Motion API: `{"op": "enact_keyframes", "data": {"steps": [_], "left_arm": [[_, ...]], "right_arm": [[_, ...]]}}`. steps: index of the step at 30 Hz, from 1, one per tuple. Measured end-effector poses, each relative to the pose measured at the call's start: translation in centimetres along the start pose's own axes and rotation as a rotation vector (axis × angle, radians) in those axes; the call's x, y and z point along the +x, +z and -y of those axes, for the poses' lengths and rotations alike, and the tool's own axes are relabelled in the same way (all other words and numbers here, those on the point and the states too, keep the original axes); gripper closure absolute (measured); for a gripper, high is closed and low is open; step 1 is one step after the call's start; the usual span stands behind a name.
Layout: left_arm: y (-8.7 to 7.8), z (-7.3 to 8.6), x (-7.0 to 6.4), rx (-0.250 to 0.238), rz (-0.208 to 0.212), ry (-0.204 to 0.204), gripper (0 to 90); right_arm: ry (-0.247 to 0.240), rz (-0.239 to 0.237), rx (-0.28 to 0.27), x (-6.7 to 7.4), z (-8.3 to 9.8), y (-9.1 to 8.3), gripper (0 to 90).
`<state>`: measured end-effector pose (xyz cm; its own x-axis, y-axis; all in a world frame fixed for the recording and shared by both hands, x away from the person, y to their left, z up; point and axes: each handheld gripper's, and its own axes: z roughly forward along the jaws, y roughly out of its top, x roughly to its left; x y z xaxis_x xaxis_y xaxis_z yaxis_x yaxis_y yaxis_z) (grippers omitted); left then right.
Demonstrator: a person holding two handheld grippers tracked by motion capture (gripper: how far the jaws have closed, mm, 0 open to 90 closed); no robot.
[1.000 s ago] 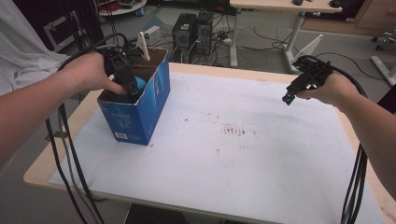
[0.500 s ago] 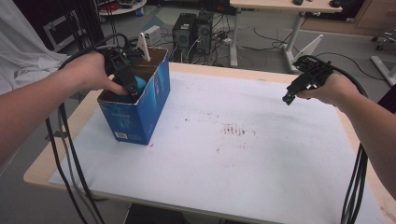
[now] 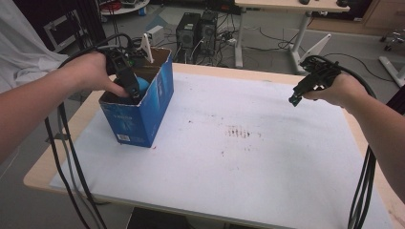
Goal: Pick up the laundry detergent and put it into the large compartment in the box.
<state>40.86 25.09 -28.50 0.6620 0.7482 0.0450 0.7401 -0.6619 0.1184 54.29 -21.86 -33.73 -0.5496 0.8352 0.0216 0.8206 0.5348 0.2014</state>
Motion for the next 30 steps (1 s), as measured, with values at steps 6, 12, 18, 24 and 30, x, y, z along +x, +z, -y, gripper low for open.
{"op": "enact_keyframes", "data": {"steps": [6, 12, 18, 24, 30], "left_arm": [[-0.3, 0.0, 0.0, 0.010, 0.000, 0.030, 25.7], [-0.7, 0.1, 0.0, 0.012, -0.003, 0.042, 21.9], [-1.3, 0.1, 0.1, 0.010, -0.001, 0.059, 21.7], [-2.3, 0.1, 0.0, -0.010, -0.008, 0.067, 20.8], [-3.5, -0.1, -0.1, -0.017, -0.020, 0.087, 20.7]], "right_arm": [[0.000, 0.000, -0.001, 0.0, 0.0, 0.0, 13.6], [0.001, 0.000, -0.003, 0.1, 0.0, -0.1, 13.6], [0.004, 0.001, -0.004, 0.1, 0.0, -0.1, 13.6], [-0.002, -0.002, -0.008, 0.1, 0.0, -0.2, 13.6], [0.002, -0.002, -0.009, 0.2, 0.1, -0.3, 13.6]]}}
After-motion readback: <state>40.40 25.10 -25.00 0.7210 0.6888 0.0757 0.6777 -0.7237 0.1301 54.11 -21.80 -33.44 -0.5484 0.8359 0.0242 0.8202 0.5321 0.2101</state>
